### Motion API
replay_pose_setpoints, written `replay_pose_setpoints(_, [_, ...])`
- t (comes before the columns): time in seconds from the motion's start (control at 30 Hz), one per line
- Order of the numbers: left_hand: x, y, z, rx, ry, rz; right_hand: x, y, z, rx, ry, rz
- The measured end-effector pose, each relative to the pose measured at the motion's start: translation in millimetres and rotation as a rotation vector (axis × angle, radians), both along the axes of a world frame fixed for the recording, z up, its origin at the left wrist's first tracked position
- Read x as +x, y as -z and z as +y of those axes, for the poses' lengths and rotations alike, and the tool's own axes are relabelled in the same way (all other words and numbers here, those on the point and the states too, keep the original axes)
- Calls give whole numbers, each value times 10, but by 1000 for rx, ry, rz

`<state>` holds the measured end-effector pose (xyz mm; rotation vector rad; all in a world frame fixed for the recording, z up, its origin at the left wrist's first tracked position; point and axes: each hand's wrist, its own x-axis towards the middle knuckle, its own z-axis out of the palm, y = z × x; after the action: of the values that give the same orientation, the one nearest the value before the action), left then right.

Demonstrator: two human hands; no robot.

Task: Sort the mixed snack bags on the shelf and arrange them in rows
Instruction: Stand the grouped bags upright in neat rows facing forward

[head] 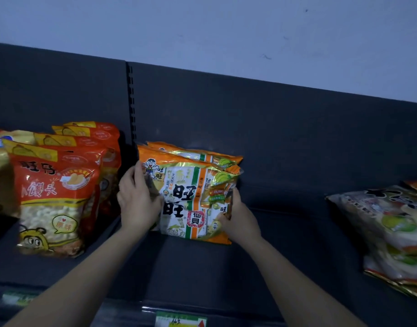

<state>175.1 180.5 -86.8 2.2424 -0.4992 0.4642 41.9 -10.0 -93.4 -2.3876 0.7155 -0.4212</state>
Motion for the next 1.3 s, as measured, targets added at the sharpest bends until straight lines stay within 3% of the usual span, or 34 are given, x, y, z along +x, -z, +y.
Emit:
replay_pose_setpoints(0.13, [-112,-251,-145,78,54,-263,-217,-145,-83,-208,16,93])
replay_pose_setpoints(0.4, [-514,-591,-777,142,411,-431,-945,-553,-544,-561,172,266])
replay_pose_setpoints(0.53, [-830,-644,-1225,280,552,-484,-1378,-770,-842,-688,289,308])
replay_pose_setpoints(0.97, [-2022,-533,-2895,614,699,-465,-2477,-1216,-2051,-579,537,424])
replay_pose_setpoints(1.07, [-2269,-494,-3255,625,716,-376,-2693,-1265,-2408,-453,568,463])
replay_pose_setpoints(1.13, [-2378,-484,-3453,540,742,-212,-2815,-1272,-2621,-375,568,476])
replay_pose_setpoints(1.23, [-2519,-506,-3664,281,805,252,-2923,-1290,-2863,-220,507,456])
replay_pose_setpoints(1.3, [-2599,-517,-3762,53,816,707,-2948,-1305,-2973,-80,470,383])
